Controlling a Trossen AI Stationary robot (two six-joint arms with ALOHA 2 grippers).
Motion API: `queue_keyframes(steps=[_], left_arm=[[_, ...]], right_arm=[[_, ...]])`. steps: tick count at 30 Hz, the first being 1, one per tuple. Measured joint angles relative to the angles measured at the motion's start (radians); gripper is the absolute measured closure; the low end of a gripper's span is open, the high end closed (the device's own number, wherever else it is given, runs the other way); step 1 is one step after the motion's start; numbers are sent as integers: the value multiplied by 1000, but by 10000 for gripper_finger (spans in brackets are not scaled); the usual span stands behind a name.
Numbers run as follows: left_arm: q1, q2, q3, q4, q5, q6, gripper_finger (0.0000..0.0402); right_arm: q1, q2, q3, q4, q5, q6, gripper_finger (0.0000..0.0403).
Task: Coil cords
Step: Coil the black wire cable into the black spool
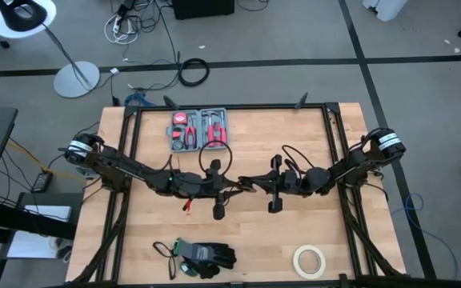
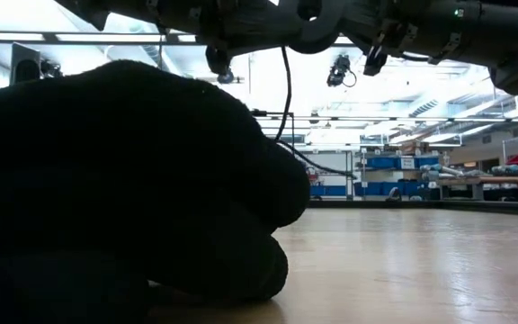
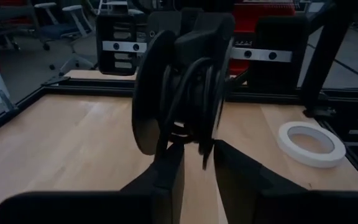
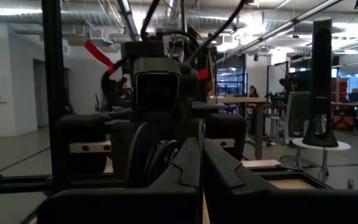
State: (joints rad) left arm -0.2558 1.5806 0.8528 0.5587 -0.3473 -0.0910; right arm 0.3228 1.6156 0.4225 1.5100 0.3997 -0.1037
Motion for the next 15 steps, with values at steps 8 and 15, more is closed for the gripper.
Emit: queue_keyframes(steps=[8,15], left_arm=[[5,1,0,9,-13,-49,392],[5,1,0,-16,-22,-59,399]], right_arm=[[-2,-1,0,-40,28,21,377],[0,1,0,-66,33,83,331]])
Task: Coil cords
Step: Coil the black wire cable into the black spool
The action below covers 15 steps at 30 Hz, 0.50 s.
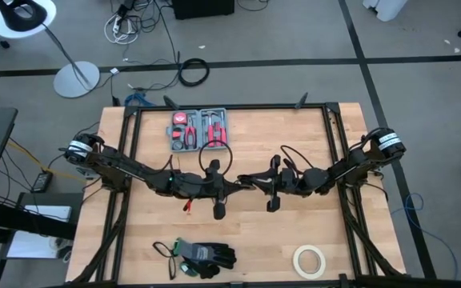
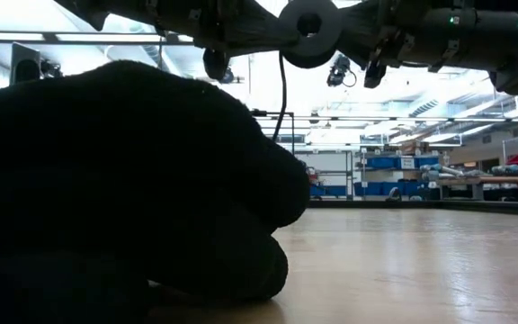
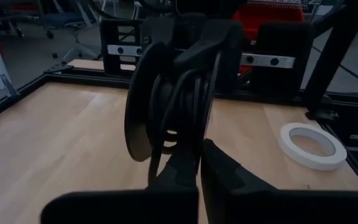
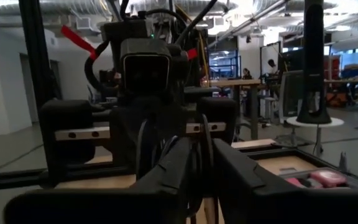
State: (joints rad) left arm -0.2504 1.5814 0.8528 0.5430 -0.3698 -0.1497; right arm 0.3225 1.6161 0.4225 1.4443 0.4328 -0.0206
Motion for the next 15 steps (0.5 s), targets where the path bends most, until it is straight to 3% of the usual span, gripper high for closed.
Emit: queue_keyframes(steps=[6,15], left_arm=[[2,-3,6,13,18,8,400],[4,-2,5,-74,19,-20,401]], right_arm=[[1,-33,-1,29,-3,2,296],[28,-74,-2,35,-12,-3,290]])
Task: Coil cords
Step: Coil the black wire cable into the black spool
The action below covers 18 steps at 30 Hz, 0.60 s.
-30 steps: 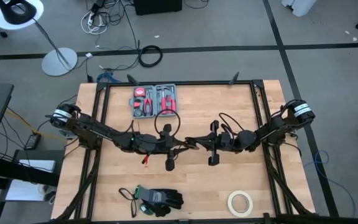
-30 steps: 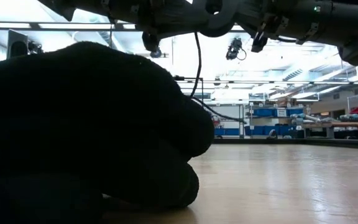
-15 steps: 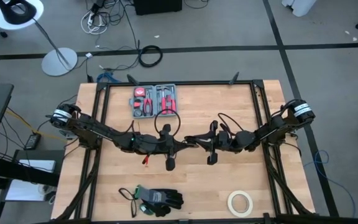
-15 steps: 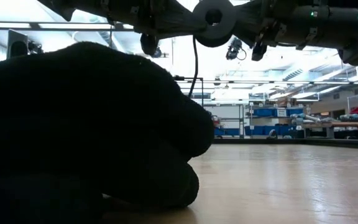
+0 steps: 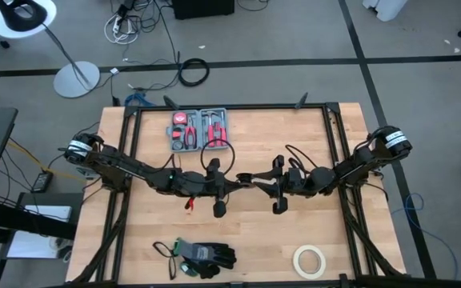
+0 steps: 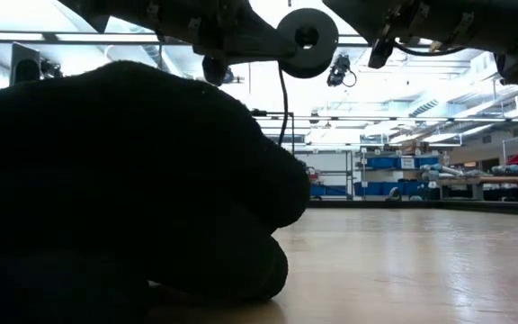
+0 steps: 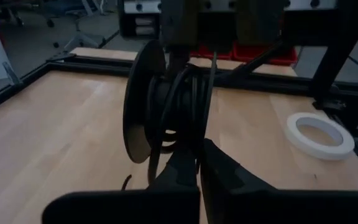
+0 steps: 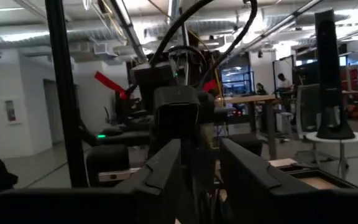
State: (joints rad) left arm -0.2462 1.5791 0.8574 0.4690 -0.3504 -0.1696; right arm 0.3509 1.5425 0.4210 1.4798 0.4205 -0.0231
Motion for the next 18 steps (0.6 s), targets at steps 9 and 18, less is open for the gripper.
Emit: queue_keyframes(steps=[9,18], left_arm=[[14,-82,-1,-153,75,-26,401],[61,-129,-1,-179,330,17,401]], right_arm=[[7,-17,-49,-123,179,5,291],[-87,-18,-79,-341,-37,269,291]])
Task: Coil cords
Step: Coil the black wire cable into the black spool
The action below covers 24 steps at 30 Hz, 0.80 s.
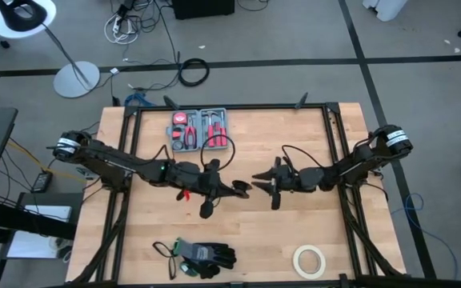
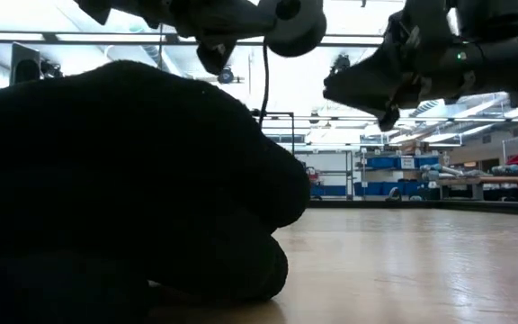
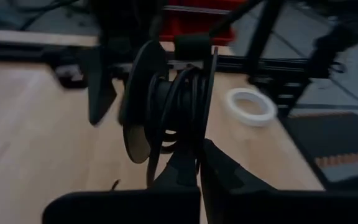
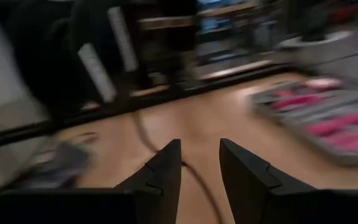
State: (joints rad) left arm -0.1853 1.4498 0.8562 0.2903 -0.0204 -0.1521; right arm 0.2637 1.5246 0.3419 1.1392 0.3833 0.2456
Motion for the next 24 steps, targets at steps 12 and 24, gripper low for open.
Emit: queue_keyframes(steps=[12,24], left_arm=[[59,0,50,93,17,99,401],[60,1,83,123,-40,149,401]], right_arm=[[-29,0,75,-105,-161,-72,291],[-29,0,77,-71,-47,-216,291]])
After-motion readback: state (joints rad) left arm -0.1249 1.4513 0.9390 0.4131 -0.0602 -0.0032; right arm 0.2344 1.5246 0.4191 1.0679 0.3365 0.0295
